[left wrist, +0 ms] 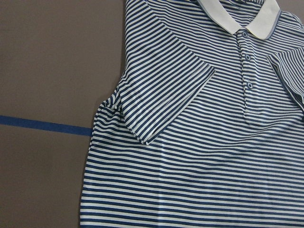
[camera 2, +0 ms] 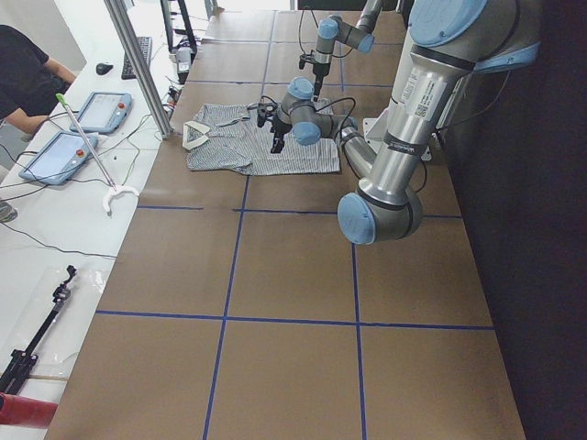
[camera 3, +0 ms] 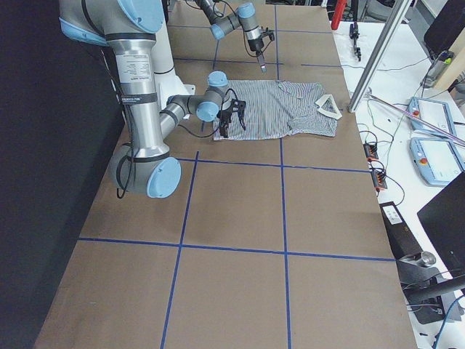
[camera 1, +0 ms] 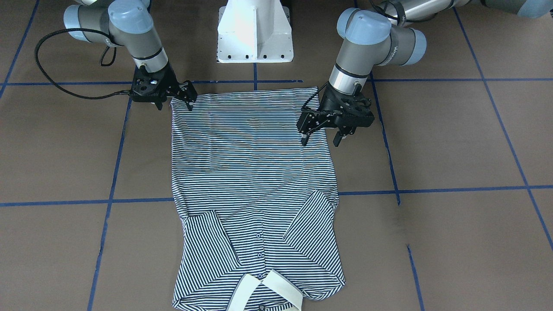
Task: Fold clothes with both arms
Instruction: 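Move both grippers down along the shirt sides toward the hem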
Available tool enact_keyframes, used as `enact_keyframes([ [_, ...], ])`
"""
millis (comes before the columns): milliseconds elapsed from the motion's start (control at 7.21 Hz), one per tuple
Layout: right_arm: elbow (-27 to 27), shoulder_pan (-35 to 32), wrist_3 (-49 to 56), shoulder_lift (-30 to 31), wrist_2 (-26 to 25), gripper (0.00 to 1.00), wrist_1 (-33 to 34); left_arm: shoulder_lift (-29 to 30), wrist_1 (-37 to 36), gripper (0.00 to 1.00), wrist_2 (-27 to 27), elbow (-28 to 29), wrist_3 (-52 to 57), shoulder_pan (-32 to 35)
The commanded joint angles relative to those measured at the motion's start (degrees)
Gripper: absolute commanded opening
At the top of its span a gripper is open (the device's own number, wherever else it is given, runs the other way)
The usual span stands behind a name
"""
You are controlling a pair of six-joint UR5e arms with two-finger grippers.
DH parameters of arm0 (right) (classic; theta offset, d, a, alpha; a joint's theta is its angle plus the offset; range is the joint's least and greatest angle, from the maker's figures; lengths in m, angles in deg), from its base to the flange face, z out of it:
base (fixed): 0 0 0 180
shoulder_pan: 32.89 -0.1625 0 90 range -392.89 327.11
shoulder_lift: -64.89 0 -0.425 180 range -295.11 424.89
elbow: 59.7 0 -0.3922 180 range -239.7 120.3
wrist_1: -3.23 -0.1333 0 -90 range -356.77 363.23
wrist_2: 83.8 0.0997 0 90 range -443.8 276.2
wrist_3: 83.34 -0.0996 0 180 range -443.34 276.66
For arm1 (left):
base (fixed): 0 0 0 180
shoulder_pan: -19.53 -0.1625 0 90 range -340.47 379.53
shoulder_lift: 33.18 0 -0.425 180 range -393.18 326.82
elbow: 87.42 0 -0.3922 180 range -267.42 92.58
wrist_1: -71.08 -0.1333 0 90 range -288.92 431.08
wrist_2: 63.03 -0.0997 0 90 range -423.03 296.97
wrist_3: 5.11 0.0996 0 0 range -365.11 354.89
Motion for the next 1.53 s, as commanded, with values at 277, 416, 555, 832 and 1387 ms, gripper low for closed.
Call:
enact_keyframes([
  [277, -1.73, 1.76, -0.57, 0.49, -0.57, 1.0, 0.66, 0.21, -0.02, 1.0, -0.1, 0.33, -0.03, -0.05],
  [416, -1.74, 1.76, -0.57, 0.75, -0.39, 1.0, 0.66, 0.39, -0.02, 1.0, -0.1, 0.16, -0.03, -0.05],
  [555, -1.74, 1.67, -0.57, 0.84, -0.13, 0.85, 0.75, 0.39, -0.02, 1.0, -0.1, -0.1, -0.03, -0.05],
  [832, -1.56, 1.67, -0.57, 1.19, 0.05, 0.36, 0.84, 0.48, -0.02, 1.0, -0.1, -0.37, -0.03, -0.05],
  [1387, -1.12, 2.55, -0.39, 1.55, -0.12, 0.0, 0.75, 0.56, -0.02, 1.0, -0.19, -0.28, 0.06, 0.04],
])
